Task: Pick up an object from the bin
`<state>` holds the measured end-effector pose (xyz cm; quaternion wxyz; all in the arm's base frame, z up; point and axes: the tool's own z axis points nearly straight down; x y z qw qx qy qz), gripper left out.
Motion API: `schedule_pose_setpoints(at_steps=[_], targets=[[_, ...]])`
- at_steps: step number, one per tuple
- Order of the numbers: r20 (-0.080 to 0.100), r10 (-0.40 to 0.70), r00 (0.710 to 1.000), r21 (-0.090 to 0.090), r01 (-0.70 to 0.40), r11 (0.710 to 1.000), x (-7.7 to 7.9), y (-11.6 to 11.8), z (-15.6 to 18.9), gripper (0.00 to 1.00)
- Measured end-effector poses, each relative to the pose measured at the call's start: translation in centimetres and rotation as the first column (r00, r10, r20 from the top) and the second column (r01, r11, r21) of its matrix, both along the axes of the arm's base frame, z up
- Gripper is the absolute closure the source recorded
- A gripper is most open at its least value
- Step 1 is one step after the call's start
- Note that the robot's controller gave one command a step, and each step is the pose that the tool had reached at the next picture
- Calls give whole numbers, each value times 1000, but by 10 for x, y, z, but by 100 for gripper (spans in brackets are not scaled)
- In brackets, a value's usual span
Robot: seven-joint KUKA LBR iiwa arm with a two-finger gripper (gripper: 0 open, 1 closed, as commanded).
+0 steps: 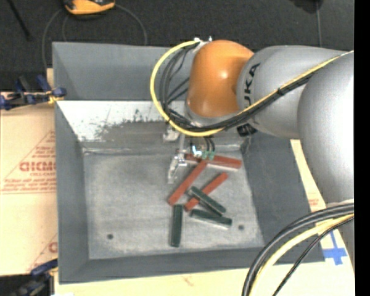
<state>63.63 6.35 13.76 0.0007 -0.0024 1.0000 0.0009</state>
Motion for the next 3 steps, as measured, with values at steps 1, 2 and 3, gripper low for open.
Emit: schedule_pose_setpoints(at_steps=[1, 2, 3], targets=[[3, -1, 1000, 0, 1, 1000, 1, 0, 1, 0], [6, 264, 964, -3, -264, 964, -11, -16, -21, 0], [1, 623, 782, -3, -623, 782, -9, -36, -11, 0]])
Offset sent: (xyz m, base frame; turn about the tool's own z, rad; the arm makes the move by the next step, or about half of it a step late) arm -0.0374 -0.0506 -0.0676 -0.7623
